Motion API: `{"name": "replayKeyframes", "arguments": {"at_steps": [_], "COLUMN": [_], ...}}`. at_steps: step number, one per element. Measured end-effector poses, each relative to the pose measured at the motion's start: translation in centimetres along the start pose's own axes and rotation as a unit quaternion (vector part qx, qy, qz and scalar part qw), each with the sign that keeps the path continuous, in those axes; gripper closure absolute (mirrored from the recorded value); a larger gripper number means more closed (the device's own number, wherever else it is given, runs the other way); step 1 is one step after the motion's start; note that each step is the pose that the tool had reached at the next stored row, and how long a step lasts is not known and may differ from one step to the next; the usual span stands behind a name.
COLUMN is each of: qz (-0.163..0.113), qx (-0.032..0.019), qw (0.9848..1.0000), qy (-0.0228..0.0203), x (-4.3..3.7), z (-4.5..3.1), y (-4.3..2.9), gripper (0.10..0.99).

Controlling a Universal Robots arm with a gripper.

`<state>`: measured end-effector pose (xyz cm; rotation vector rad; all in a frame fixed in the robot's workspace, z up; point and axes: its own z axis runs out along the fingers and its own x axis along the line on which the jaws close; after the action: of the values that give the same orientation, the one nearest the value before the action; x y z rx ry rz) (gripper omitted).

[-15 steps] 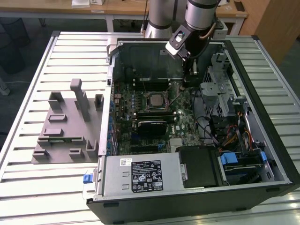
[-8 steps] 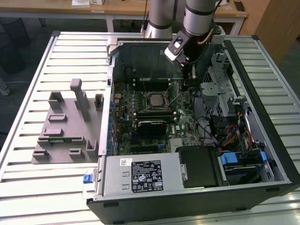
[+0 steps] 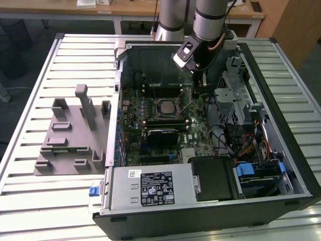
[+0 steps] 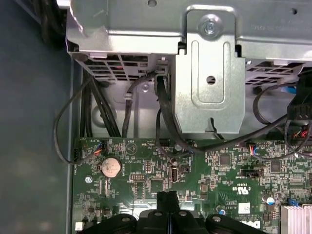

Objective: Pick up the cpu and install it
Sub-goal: 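Close the cpu cover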

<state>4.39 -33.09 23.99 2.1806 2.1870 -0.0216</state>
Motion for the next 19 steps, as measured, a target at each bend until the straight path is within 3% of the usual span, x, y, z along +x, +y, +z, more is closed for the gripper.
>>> {"name": "replayKeyframes", "arguments": {"at_steps": [8,19], "qz": [0.0,0.0], "qx": [0.0,0.0], "qw": [1.0,1.0], "qy": [0.0001,0.0001], "x": [0.02,0.02], "z": [0.05,0.03], "y": [-0.06,-0.99], "gripper": [0.98,0.98]}}
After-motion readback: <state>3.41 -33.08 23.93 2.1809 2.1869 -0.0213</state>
